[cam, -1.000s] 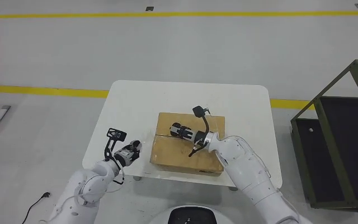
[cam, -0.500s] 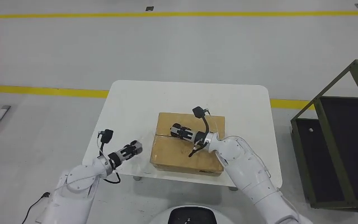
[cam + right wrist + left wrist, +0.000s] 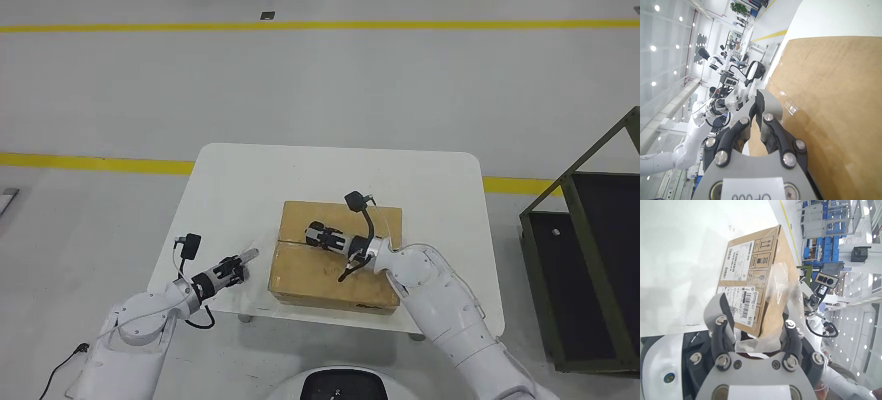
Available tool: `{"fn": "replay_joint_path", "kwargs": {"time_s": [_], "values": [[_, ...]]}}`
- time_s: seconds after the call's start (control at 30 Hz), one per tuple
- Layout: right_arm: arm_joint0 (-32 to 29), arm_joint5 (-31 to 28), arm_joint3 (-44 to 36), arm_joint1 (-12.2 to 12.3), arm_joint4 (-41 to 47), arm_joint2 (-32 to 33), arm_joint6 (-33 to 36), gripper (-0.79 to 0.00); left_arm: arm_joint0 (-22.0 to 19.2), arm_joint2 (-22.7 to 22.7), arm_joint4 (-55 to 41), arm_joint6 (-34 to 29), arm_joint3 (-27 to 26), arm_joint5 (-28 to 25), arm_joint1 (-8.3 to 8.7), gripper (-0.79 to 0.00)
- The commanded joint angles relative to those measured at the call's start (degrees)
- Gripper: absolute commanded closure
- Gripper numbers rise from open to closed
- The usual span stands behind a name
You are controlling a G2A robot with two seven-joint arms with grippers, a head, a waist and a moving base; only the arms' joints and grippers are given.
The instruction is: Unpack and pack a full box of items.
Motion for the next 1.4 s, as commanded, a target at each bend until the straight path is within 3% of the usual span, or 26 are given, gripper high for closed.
{"fn": "replay_joint_path", "kwargs": {"time_s": [0.0, 0.2, 0.4, 0.6, 0.83, 1.37], "values": [[-0.1, 0.0, -0.1, 0.0, 0.0, 0.0, 0.0, 0.000, 0.0, 0.0, 0.0, 0.0, 0.0, 0.0, 0.00, -0.785], [-0.2, 0.0, -0.3, 0.1, 0.2, -0.3, 0.2, 0.000, 0.1, 0.0, -0.6, 0.1, 0.1, 0.3, -0.04, -0.785], [0.2, -0.5, -0.8, 0.1, 0.3, -0.4, -0.1, 0.000, -1.0, -0.6, -21.3, -3.5, 3.2, 16.5, -0.84, -0.785], [1.0, -1.6, -1.1, 0.0, 0.2, -0.9, 0.1, 0.000, -1.7, -1.1, -31.3, -4.2, 5.4, 27.7, -0.97, -0.785], [4.2, -2.5, 1.3, -0.8, 0.6, -3.3, 1.2, 0.000, -4.0, -2.0, -41.2, 0.0, 10.0, 40.0, -1.20, -0.785], [14.9, -2.8, 15.1, -6.0, 3.8, -13.2, 3.1, 0.000, -6.5, -1.6, -53.7, 1.1, 14.0, 49.4, -0.91, -0.785]]}}
